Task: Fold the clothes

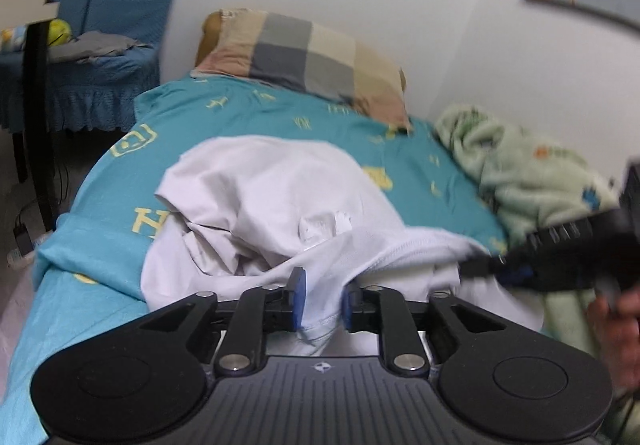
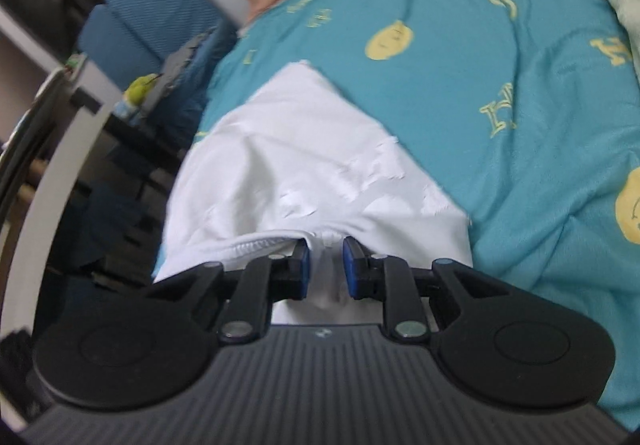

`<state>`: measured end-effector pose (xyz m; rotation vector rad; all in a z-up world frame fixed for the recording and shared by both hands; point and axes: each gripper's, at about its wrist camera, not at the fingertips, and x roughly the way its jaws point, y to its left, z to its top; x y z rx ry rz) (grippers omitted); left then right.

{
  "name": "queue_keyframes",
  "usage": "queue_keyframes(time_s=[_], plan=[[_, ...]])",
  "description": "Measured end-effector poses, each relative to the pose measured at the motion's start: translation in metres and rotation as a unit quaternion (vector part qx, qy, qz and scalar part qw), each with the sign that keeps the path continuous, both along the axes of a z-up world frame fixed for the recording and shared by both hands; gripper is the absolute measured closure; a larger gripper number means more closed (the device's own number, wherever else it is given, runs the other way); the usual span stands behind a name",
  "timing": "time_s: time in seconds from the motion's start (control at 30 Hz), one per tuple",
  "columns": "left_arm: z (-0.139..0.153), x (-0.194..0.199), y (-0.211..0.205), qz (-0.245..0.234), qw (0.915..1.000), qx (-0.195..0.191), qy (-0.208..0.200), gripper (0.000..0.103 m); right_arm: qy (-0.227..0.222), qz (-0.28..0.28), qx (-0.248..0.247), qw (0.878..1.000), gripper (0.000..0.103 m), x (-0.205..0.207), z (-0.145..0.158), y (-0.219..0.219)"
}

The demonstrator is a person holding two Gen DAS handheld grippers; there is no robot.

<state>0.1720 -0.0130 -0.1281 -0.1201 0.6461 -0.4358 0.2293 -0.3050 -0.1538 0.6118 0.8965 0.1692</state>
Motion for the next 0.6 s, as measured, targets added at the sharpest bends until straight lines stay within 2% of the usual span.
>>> queue_keyframes(time_s=[0.07,0.2,0.27,0.37,0.43,0.5,0.53,0.6], plan=[[0.002,-0.006,-0.006,-0.006,0.9996,0.022,-0.016,0.062,0.001,-0.008,0.008,1.000,0.081,0.005,-0.008,-0.001],[0.005,-0.018,-0.019,-0.018,0.9966,0.065,-0.048,0.055,-0.008,-0.014,-0.006,1.000,0.080,0.005,-0.004,0.004],[0.006,-0.024,-0.025,-0.024,0.9939,0.086,-0.064,0.051,-0.023,-0.015,-0.006,1.000,0.075,-0.001,0.005,0.003],[0.004,-0.029,-0.033,-0.026,0.9903,0.113,-0.077,0.051,-0.052,-0.015,-0.011,0.998,0.071,-0.007,0.017,0.004],[-0.007,-0.022,-0.038,-0.011,0.9908,0.120,-0.062,0.055,-0.061,-0.013,-0.023,0.998,0.071,-0.011,0.023,0.005],[-0.018,-0.016,-0.042,0.003,0.9908,0.127,-0.047,0.068,-0.061,-0.010,-0.051,0.997,0.070,-0.015,0.024,0.008],[-0.020,-0.013,-0.040,0.013,0.9915,0.123,-0.043,0.078,-0.061,-0.007,-0.066,0.996,0.070,-0.018,0.024,0.011],[-0.016,-0.012,-0.026,0.041,0.9952,0.081,-0.036,0.086,-0.048,0.020,-0.119,0.992,0.066,-0.023,0.023,0.022]])
